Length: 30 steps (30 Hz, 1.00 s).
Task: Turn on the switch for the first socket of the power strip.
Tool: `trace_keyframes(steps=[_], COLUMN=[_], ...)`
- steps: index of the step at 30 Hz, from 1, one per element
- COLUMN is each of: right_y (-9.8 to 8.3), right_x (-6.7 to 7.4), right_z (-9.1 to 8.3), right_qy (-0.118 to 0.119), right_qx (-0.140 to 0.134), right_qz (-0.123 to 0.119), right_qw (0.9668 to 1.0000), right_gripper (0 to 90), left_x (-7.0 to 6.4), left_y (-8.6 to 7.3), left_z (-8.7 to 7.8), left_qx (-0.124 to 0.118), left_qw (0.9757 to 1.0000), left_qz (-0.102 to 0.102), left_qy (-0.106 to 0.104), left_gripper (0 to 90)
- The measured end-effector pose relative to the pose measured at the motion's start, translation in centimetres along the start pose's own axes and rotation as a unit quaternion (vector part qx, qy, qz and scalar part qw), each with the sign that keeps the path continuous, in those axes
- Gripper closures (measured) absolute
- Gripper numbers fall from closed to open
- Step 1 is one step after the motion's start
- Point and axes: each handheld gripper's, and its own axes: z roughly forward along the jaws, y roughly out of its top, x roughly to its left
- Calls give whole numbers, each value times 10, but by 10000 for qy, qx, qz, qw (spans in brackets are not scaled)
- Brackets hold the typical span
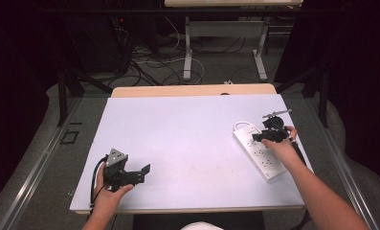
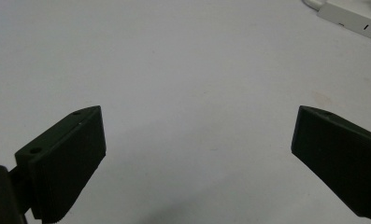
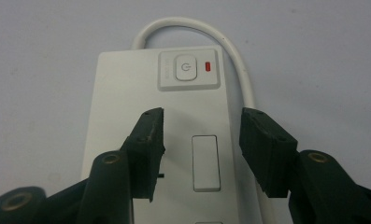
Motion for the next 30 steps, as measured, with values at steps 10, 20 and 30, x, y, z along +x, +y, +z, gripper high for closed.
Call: trace_keyframes(steps=[10, 20, 30], right_y=[-2, -2, -4], right_x=[1, 6, 11], right_z=[-2, -8, -14], right_qy=[71, 136, 65], right_qx=[33, -88, -129], right_qz=[82, -36, -20], right_qw=[9999, 9999, 9999], right_gripper=[414, 364, 244], left_x=[0, -1, -1], left_y=[0, 0, 0], left_z=[0, 0, 1], left_qx=[15, 15, 24], left_qw=[10000, 10000, 10000], left_qz=[-2, -3, -35], left_qy=[-7, -4, -11], left_gripper=[30, 30, 32])
